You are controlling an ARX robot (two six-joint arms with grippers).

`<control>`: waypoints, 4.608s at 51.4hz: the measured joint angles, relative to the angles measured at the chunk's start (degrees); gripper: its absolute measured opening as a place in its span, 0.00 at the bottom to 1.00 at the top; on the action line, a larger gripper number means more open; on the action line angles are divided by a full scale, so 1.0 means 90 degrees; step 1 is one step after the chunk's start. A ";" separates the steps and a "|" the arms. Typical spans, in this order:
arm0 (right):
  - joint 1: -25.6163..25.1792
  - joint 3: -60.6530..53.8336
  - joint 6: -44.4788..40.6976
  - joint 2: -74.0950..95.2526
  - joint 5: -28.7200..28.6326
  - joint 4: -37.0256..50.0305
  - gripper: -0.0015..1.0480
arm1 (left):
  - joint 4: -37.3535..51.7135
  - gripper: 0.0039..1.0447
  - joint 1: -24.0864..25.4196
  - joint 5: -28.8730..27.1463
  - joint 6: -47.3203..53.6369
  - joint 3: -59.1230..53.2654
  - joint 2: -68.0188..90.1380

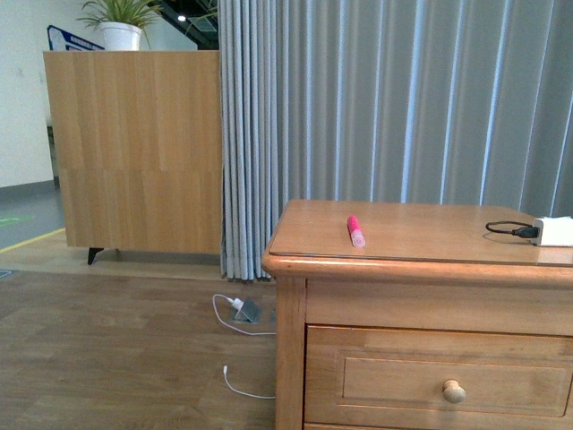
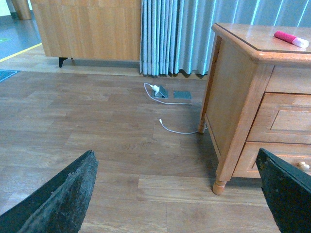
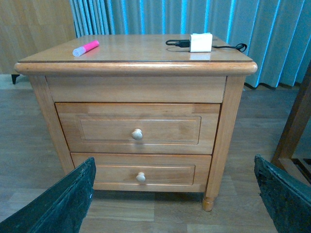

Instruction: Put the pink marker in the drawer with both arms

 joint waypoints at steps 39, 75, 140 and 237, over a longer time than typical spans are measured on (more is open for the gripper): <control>0.0789 0.2154 0.1015 0.6691 0.0024 0.2186 0.92 | 0.0000 0.94 0.0000 0.0000 0.0000 0.0000 0.0000; 0.1219 0.6501 0.0797 1.2981 0.0787 0.3373 0.92 | 0.0000 0.94 0.0000 0.0000 0.0000 0.0000 0.0000; 0.0797 0.7555 0.0607 1.4455 0.0964 0.3483 0.40 | 0.0000 0.94 0.0000 0.0000 0.0000 0.0000 0.0000; -0.2455 0.1540 0.1435 0.2215 -0.3065 -0.1331 0.92 | 0.0000 0.94 0.0000 0.0000 0.0000 0.0000 0.0000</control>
